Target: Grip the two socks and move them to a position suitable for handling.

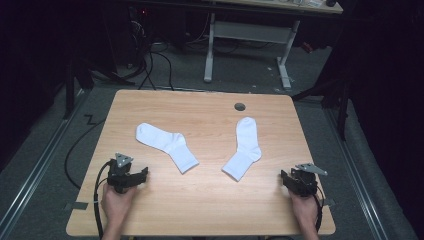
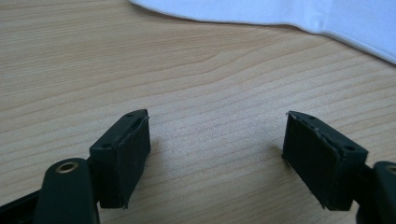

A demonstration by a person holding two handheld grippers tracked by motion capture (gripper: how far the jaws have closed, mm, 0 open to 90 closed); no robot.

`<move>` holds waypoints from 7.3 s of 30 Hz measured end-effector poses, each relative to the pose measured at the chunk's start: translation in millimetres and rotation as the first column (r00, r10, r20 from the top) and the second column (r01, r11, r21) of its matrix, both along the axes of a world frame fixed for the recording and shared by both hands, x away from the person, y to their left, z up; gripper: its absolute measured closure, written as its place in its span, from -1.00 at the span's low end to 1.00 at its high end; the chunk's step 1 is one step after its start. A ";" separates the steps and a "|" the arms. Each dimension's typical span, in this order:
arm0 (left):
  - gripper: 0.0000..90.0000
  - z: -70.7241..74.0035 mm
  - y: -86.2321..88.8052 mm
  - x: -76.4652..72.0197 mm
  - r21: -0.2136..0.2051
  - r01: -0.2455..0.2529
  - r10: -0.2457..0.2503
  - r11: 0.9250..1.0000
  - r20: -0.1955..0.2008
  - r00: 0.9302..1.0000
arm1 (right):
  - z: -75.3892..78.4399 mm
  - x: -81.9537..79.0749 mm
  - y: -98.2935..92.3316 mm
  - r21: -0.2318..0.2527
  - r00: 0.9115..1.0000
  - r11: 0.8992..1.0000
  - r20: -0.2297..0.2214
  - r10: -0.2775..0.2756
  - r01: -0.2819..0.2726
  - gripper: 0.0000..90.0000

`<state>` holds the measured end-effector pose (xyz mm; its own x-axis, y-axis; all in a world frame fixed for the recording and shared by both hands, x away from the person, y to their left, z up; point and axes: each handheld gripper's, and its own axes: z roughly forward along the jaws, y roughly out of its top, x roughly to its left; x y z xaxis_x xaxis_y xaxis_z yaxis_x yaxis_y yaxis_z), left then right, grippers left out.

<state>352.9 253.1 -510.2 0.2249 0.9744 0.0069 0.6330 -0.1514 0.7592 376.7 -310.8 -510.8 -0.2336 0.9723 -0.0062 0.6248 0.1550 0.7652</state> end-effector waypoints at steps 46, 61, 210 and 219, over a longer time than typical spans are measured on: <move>-0.04 40.4 -42.7 52.0 -0.078 0.024 -0.024 0.997 -0.002 1.000 | -0.3 -1.9 4.0 -0.010 0.999 0.999 0.003 0.035 -0.035 0.19; -0.03 27.6 -60.2 92.2 -0.020 0.009 -0.010 1.000 -0.074 0.997 | -0.3 -2.3 5.0 -0.013 0.999 0.999 0.003 0.048 -0.048 0.18; 0.44 11.5 -134.3 96.0 -0.022 0.235 -0.235 0.972 -0.033 0.971 | 8.4 8.5 197.6 -0.024 0.802 0.803 -0.069 0.593 -0.595 0.47; 0.42 10.4 -140.7 98.5 -0.034 0.243 -0.244 0.970 -0.023 0.970 | 7.8 8.0 191.7 -0.025 0.817 0.818 -0.063 0.573 -0.575 0.47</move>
